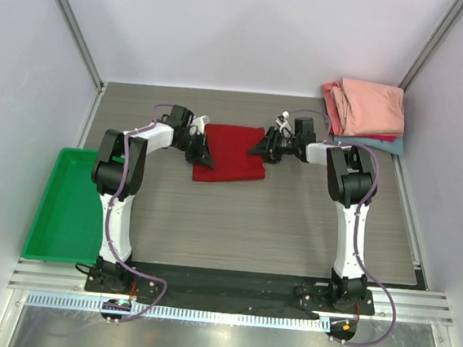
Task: Fold and stack the t-shirts
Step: Neatly place the folded tshirt to the corner
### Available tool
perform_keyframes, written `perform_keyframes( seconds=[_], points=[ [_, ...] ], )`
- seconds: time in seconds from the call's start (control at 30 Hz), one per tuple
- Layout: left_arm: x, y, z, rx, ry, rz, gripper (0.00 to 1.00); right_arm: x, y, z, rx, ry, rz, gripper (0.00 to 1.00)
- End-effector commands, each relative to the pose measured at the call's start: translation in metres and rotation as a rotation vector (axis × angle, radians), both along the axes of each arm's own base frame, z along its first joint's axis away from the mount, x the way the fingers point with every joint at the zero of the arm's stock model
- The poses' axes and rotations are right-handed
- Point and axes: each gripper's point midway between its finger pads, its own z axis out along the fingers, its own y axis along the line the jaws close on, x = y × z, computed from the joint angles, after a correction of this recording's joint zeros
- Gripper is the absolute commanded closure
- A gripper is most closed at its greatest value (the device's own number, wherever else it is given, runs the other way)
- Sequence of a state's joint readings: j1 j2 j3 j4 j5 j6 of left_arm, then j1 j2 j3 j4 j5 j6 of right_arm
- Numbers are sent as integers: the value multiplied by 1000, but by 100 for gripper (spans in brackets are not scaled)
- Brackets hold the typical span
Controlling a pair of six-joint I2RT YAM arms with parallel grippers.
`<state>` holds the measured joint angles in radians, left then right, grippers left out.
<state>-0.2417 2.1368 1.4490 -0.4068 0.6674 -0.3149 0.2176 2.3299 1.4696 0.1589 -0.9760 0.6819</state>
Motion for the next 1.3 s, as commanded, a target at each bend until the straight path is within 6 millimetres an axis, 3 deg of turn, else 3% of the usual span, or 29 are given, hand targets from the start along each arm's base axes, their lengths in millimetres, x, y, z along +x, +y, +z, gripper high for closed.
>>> perform_keyframes(
  seconds=[0.0, 0.03, 0.07, 0.13, 0.17, 0.3, 0.43, 0.53, 0.87, 1.0, 1.1, 1.27],
  points=[
    [9, -5, -6, 3, -27, 3, 100, 1, -6, -54, -160, 46, -77, 59],
    [11, -5, -4, 4, -35, 4, 100, 3, -6, -49, -168, 38, -73, 72],
    [12, -5, 0, 3, -43, 3, 100, 6, -7, -38, -182, 5, -69, 77],
    [13, -4, 7, 2, -55, 7, 100, 5, -14, -24, -242, -54, -22, 83],
    [14, -4, 15, -2, -77, 7, 100, 10, -18, -5, -266, -107, -21, 89],
    [21, -5, 47, -13, -166, -10, 100, 22, -51, 38, -432, -271, 18, 99],
    [31, -2, 74, 6, -256, -27, 100, 37, -94, 83, -652, -482, 77, 99],
    [35, -3, 90, -3, -301, -43, 100, 51, -123, 101, -772, -544, 85, 99],
    [41, -11, 118, -50, -366, -41, 100, 111, -210, 126, -1102, -613, -5, 99],
    [35, -14, 122, -48, -382, -54, 100, 136, -245, 155, -1188, -683, -80, 99],
    [28, -16, 120, -44, -382, -69, 100, 147, -259, 161, -1225, -704, -109, 99],
    [24, -19, 118, -45, -379, -76, 100, 157, -272, 192, -1288, -797, -136, 99]
  ],
)
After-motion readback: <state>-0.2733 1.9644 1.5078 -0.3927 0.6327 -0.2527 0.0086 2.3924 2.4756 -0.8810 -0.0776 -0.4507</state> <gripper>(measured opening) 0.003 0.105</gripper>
